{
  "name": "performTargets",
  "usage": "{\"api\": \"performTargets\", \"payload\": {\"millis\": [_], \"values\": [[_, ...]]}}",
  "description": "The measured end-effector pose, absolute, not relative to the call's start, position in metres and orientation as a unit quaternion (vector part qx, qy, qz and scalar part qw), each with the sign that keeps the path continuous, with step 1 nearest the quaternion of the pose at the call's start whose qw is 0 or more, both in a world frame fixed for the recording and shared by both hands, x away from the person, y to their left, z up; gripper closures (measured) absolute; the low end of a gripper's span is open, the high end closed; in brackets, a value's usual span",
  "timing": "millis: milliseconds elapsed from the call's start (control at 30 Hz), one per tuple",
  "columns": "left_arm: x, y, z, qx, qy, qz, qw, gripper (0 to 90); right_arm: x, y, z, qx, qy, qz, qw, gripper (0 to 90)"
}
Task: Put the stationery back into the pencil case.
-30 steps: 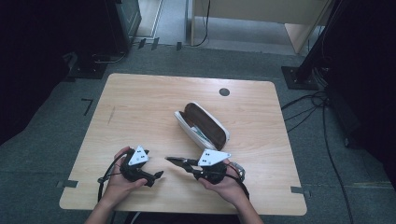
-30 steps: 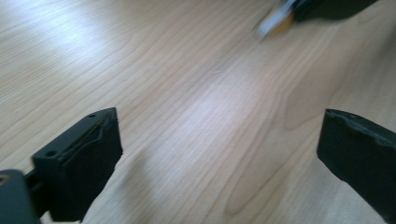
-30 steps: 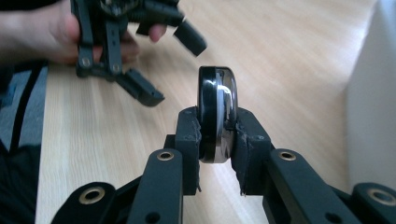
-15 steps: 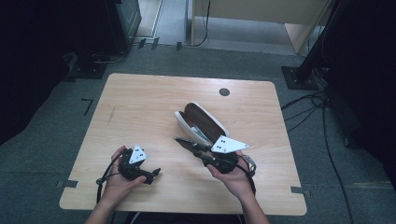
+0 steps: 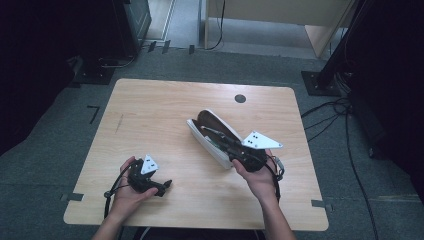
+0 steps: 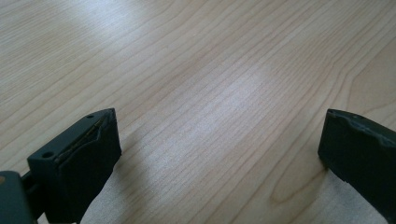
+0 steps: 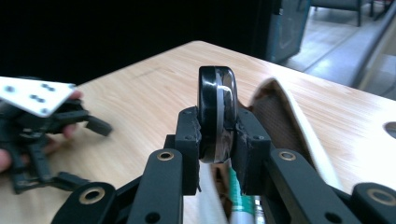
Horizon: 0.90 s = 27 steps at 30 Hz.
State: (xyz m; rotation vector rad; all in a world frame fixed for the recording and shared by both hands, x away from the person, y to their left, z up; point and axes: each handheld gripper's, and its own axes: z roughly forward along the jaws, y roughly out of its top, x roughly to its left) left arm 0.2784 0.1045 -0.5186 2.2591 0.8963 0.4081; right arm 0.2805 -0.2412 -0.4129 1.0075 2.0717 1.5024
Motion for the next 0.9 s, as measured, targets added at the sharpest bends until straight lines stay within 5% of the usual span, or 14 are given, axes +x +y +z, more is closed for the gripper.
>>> {"api": "performTargets", "payload": {"millis": [900], "values": [[0.281,0.105,-0.52,0.863,0.349,0.141,0.337,0.0,0.315,-0.233,-0.459,0.422,0.765,0.441,0.207,74.2]]}}
